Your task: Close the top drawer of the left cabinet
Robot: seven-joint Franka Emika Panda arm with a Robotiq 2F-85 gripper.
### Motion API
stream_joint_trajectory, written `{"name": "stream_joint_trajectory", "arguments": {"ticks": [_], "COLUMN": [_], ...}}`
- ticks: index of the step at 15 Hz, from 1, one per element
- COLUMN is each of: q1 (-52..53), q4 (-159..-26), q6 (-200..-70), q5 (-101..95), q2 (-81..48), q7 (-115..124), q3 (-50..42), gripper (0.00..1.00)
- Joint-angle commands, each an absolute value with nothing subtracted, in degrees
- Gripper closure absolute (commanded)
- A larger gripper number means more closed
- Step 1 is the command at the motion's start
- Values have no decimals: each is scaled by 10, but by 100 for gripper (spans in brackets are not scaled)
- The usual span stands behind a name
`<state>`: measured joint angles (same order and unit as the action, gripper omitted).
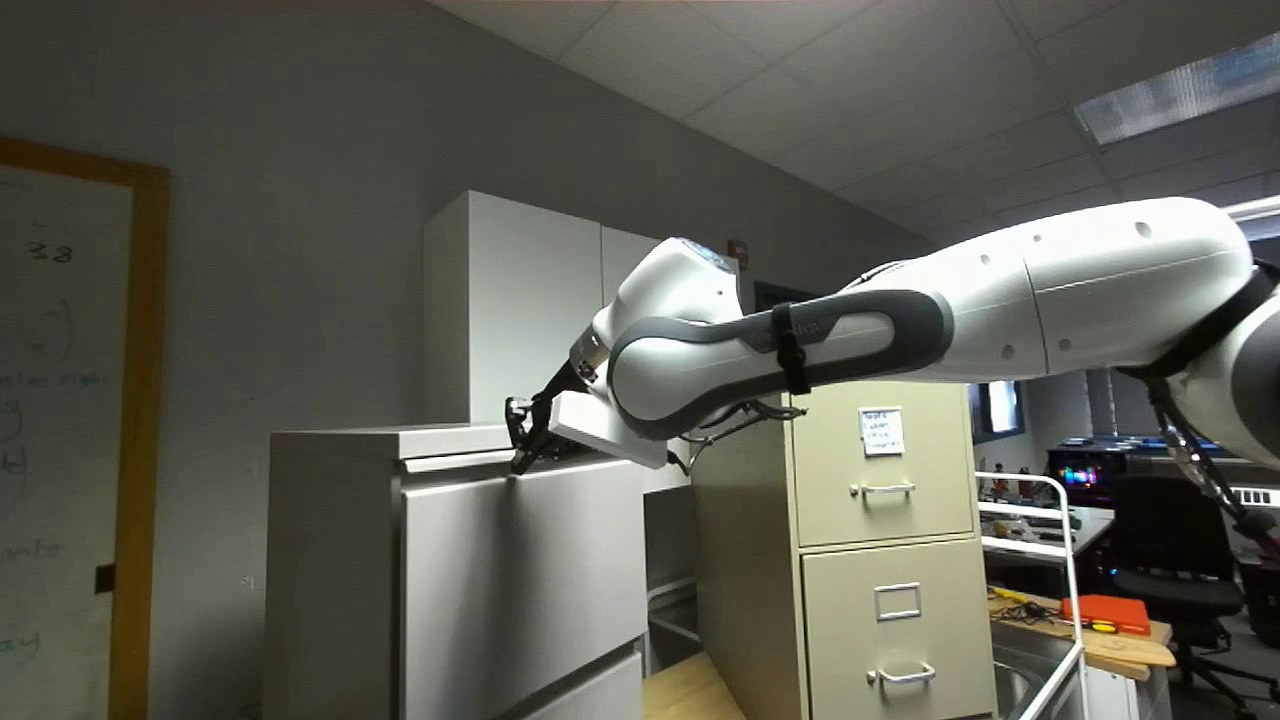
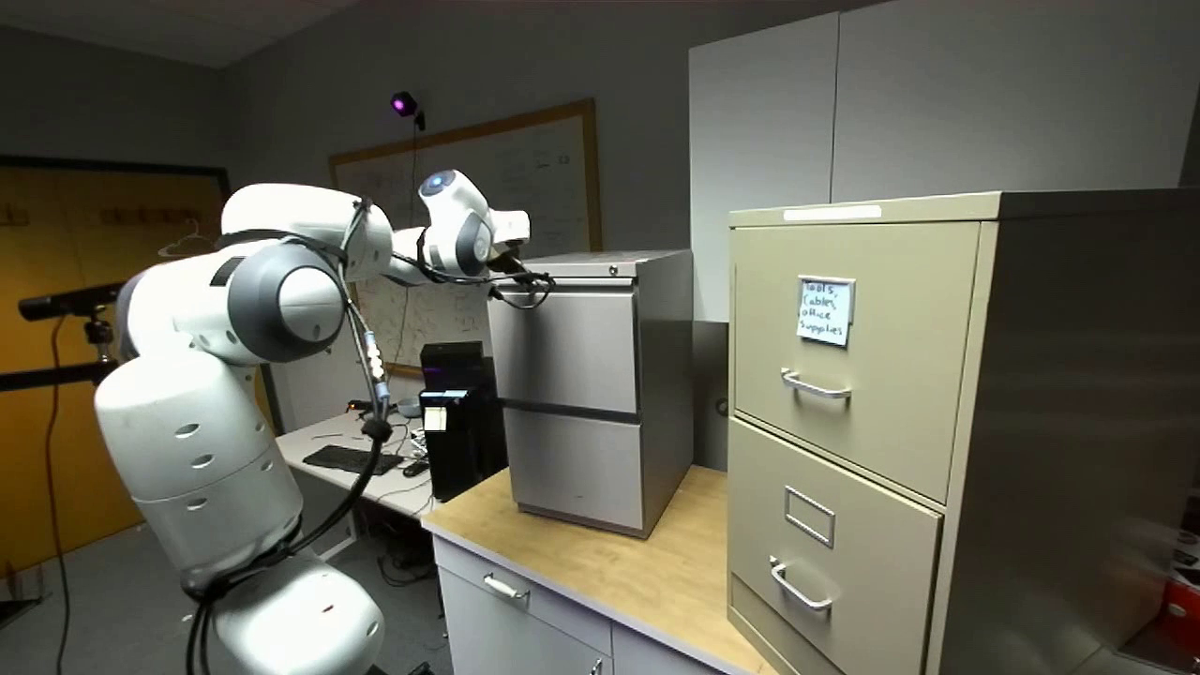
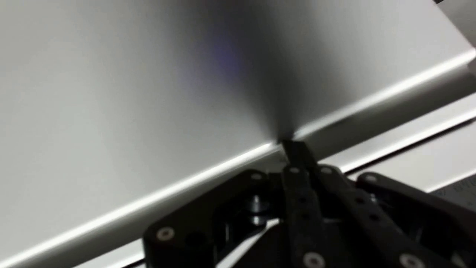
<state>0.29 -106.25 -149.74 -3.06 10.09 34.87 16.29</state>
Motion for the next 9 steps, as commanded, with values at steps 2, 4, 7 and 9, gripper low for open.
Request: {"name": "stream_joint_trajectory", "arguments": {"ticks": [2, 4, 7, 9], "q1": [32, 38, 44, 45], "q4": [-981, -963, -945, -947], "q6": [-1460, -1451, -1426, -1420], "q5": [-3, 6, 26, 27], "q2": [47, 33, 25, 26], "q7": [308, 296, 277, 276], "q3": [134, 125, 114, 109], "gripper": [100, 100, 100, 100]}}
